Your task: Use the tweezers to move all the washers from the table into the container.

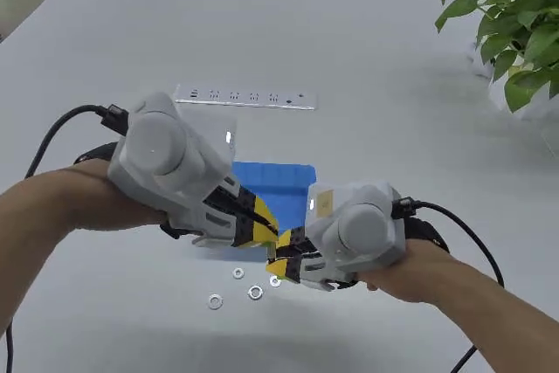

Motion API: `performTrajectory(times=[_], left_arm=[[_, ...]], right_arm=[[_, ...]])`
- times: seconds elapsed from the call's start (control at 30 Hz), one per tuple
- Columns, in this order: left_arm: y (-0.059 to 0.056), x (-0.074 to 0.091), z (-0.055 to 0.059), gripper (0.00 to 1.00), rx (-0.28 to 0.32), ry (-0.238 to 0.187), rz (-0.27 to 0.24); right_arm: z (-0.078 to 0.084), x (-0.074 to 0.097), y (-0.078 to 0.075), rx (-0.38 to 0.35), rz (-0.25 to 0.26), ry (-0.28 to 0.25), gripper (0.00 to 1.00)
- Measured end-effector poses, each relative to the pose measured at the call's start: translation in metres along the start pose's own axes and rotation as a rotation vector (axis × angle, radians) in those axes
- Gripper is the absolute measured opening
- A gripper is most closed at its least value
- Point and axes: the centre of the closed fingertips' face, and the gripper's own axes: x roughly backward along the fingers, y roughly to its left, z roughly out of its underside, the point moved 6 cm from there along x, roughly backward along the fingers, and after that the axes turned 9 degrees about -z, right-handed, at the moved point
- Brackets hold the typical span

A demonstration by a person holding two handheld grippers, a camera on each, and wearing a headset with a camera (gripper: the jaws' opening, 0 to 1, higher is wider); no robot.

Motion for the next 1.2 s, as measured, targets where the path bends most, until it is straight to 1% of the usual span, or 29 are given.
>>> performTrajectory(times=[0.33, 0.57, 0.97, 1.2], left_arm=[[0.019, 0.004, -0.006, 0.06, -0.018, -0.001, -0.017], [0.033, 0.003, -0.008, 0.06, -0.029, -0.005, -0.027], [0.056, -0.003, -0.004, 0.06, -0.032, -0.012, -0.045], [0.065, -0.010, 0.001, 0.06, -0.036, -0.010, -0.049]], right_arm=[[-0.008, 0.007, -0.020, 0.023, 0.016, -0.002, 0.10], [-0.010, 0.010, -0.036, 0.028, 0.031, -0.004, 0.10], [-0.008, 0.010, -0.059, 0.018, 0.049, -0.015, 0.10], [-0.002, 0.006, -0.071, 0.015, 0.047, -0.015, 0.10]])
